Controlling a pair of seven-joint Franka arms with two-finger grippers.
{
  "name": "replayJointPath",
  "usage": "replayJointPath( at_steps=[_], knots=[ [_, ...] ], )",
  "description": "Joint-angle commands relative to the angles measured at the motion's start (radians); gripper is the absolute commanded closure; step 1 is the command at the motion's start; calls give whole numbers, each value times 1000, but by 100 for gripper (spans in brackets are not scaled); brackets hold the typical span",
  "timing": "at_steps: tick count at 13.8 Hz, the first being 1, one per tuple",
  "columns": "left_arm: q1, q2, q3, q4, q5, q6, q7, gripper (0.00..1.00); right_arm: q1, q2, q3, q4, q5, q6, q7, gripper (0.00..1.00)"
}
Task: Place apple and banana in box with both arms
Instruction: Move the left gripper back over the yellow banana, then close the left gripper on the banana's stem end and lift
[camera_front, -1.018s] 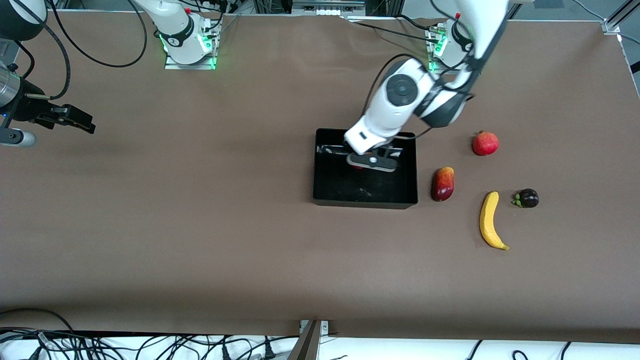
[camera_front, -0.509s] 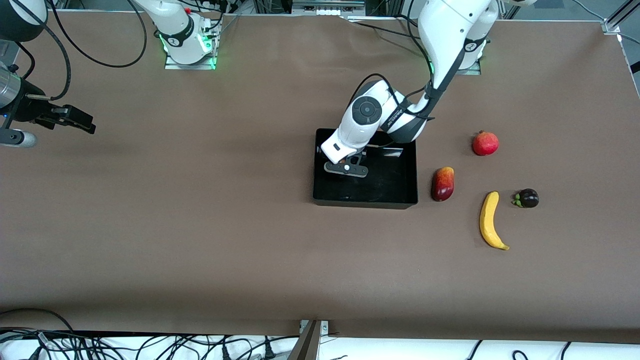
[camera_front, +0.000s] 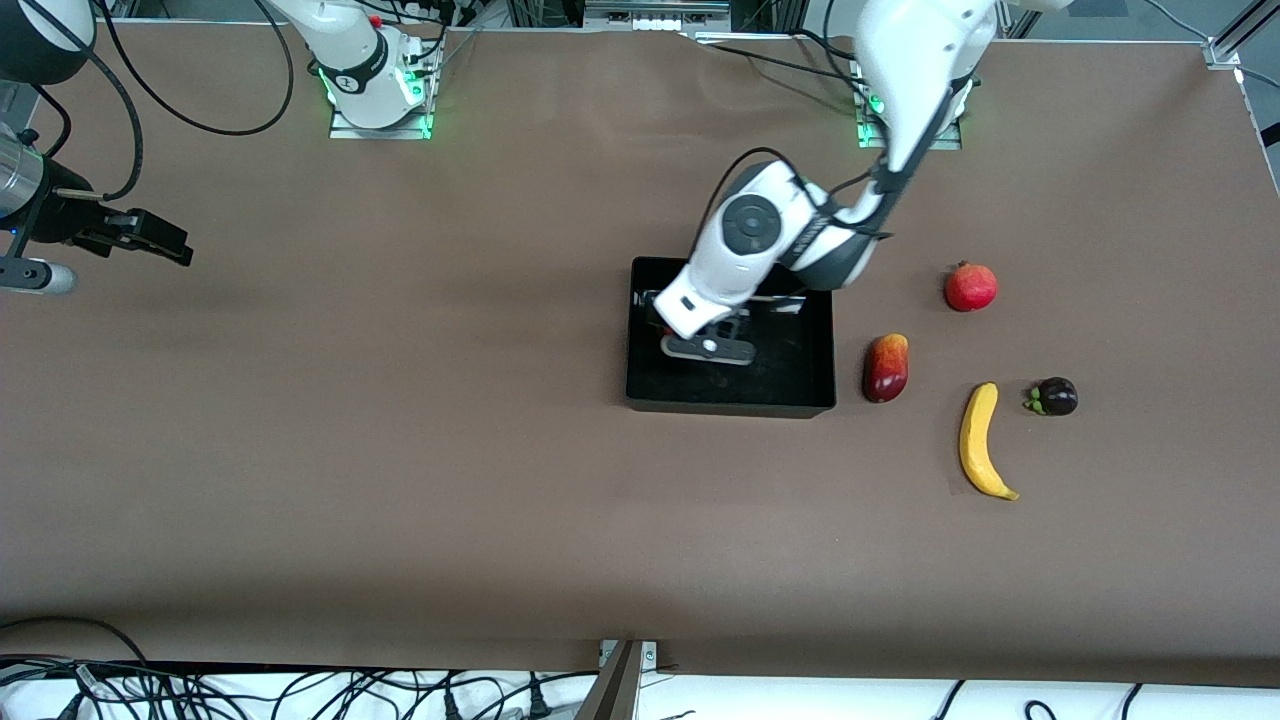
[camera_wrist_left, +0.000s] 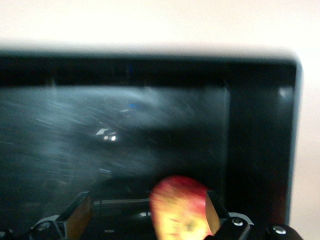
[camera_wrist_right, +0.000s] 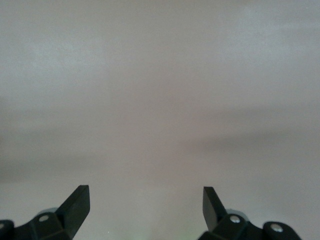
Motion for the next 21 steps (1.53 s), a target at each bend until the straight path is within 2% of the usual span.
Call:
replayJointPath(
  at_steps=[1,5,8,10,13,21],
  knots=[
    [178,-89,-6,-26,-9,-90,180,0,-14,-7,13,0,-12,-12,6,0],
    [394,-95,-4,-42,-7,-91,585,0,-14,-7,13,1,-12,-12,6,0],
    [486,-66,45,-57,-4,-70,791,0,-14,-7,13,0,-12,-12,8,0],
    [542,-34,66,-80,-4,11,914,0,-14,-7,13,0,-12,-12,6,0],
    [585,24,106,-111,-1,108,973,0,-14,-7,13,0,-12,-12,6,0],
    [580,49,115,-126,-1,116,967,0,-14,-7,13,0,-12,-17,8,0]
  ],
)
